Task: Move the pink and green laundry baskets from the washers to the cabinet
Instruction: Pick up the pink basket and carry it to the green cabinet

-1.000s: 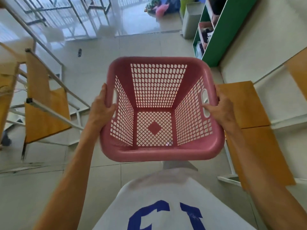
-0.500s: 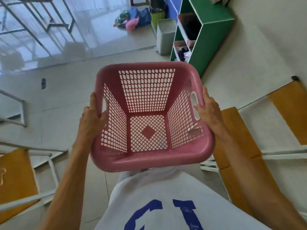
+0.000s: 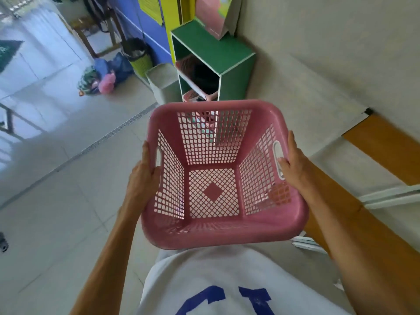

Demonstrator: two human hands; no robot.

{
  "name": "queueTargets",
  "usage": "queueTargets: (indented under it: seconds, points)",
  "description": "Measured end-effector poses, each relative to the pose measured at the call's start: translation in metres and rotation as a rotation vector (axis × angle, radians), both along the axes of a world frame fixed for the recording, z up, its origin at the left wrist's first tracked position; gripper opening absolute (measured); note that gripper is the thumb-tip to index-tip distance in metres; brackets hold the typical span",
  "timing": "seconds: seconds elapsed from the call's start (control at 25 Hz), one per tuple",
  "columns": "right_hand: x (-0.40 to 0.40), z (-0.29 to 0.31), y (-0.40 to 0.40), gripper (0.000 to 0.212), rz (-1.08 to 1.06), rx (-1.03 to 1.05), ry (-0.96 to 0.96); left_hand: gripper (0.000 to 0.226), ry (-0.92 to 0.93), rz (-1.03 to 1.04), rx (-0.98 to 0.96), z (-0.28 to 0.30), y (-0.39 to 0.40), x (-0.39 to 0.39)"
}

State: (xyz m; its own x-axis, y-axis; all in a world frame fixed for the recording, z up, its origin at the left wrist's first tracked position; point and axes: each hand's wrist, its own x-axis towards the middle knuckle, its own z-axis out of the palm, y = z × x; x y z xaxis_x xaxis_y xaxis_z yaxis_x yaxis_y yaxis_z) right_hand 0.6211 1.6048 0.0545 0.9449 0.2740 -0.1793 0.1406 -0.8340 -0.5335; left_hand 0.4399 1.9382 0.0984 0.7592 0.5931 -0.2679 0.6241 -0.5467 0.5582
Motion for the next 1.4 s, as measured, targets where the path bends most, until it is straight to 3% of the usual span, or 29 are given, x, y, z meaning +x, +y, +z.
queueTargets:
  seconds: [0.24,0.44,0.64,0.8,1.0,1.4]
  points:
    - [0.008,0.007,0.046,0.076,-0.366,0.112,0.006,0.078,0.032,-0.407,0.084,0.007,0.087,0.147]
    - [-0.016,-0.001,0.039,0.073,-0.702,0.045,-0.047,0.080,-0.064,-0.730,-0.009,0.005,0.071,0.256]
    - [-0.004,-0.007,0.026,0.073,-0.906,0.044,-0.075,0.079,-0.065,-0.880,-0.111,-0.020,0.047,0.338]
    - [0.035,-0.036,0.031,0.073,-0.948,0.062,-0.067,0.075,-0.098,-0.897,-0.111,-0.048,0.040,0.388]
    - [0.093,-0.119,0.033,0.072,-0.930,0.043,0.000,0.075,-0.034,-0.822,-0.106,-0.138,0.036,0.440]
    - [0.177,-0.329,0.022,0.062,-1.147,0.091,0.081,0.081,0.148,-0.742,-0.067,-0.363,0.014,0.523]
